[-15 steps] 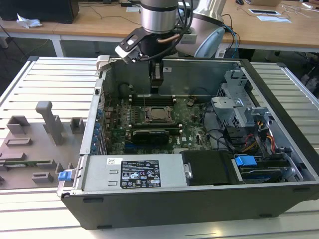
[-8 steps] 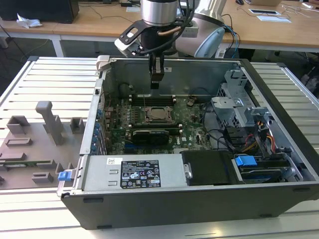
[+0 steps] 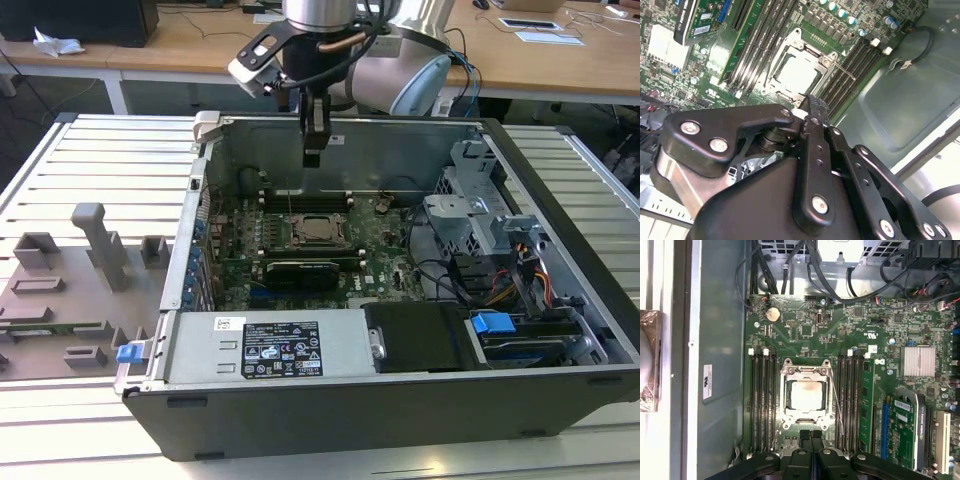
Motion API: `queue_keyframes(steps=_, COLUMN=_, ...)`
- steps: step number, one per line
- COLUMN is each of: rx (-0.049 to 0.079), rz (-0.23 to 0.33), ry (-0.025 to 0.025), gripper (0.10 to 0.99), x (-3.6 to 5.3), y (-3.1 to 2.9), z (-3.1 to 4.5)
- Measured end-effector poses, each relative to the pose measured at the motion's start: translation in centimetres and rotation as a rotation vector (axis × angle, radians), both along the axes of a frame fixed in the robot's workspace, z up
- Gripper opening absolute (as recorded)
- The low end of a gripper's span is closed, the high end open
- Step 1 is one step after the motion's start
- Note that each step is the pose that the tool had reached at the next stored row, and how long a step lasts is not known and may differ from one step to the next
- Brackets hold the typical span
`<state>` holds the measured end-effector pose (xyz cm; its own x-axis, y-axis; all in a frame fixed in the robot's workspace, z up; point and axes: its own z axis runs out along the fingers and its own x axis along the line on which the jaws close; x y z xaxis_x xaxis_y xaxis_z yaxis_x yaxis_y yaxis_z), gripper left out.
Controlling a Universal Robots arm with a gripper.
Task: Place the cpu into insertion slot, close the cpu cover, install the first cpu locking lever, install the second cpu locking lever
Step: 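Close the cpu cover, then install the first cpu locking lever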
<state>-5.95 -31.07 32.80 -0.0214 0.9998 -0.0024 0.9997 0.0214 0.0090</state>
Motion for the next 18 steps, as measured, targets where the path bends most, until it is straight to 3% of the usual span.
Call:
queue_keyframes(steps=13, rx=0.0, rz=0.0, ry=0.0, gripper=0.106, x=0.0, y=0.0, z=0.06)
queue_keyframes(steps=18, rx=0.0, rz=0.06, ry=0.0, gripper=0.106, x=0.0, y=0.0, z=0.06)
